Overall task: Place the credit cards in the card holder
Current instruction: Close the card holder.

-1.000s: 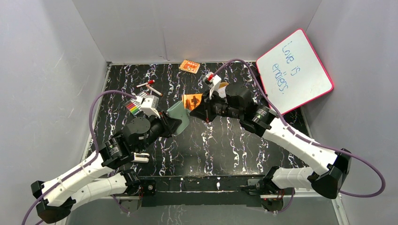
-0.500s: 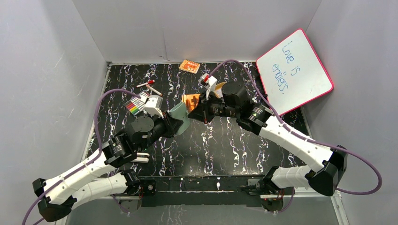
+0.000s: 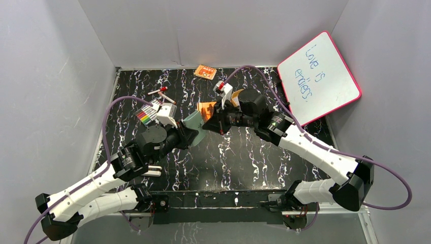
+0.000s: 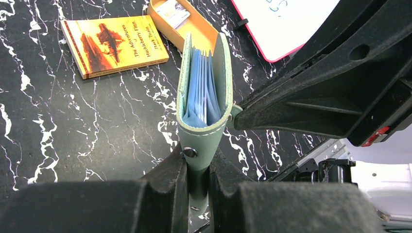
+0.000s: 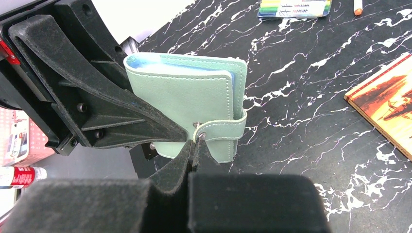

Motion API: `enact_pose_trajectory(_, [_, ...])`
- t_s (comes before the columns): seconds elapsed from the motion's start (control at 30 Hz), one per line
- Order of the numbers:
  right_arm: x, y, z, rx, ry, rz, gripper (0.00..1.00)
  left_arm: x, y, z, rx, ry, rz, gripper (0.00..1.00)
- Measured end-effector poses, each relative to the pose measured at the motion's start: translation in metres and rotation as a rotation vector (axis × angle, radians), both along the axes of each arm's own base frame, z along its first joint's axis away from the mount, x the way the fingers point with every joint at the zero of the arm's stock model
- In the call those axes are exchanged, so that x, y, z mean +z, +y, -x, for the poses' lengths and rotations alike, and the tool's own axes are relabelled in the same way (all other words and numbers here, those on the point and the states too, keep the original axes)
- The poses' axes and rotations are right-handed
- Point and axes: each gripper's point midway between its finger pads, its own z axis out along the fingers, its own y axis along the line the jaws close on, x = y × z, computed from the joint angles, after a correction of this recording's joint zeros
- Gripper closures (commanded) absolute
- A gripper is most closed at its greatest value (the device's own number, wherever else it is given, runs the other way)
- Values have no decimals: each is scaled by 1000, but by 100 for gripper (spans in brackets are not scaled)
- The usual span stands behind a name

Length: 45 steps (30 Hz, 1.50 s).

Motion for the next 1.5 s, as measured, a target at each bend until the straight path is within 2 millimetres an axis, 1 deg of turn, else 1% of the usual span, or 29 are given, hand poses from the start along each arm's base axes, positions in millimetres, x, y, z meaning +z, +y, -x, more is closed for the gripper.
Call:
enact_pose_trajectory(0.67, [-3, 1, 1, 10, 6, 8, 100, 0, -4, -1, -8, 5, -9, 100])
enact_pose_trajectory(1.5, [-9, 3, -1, -6, -1, 35, 100, -6, -8, -2, -15, 18, -24, 100])
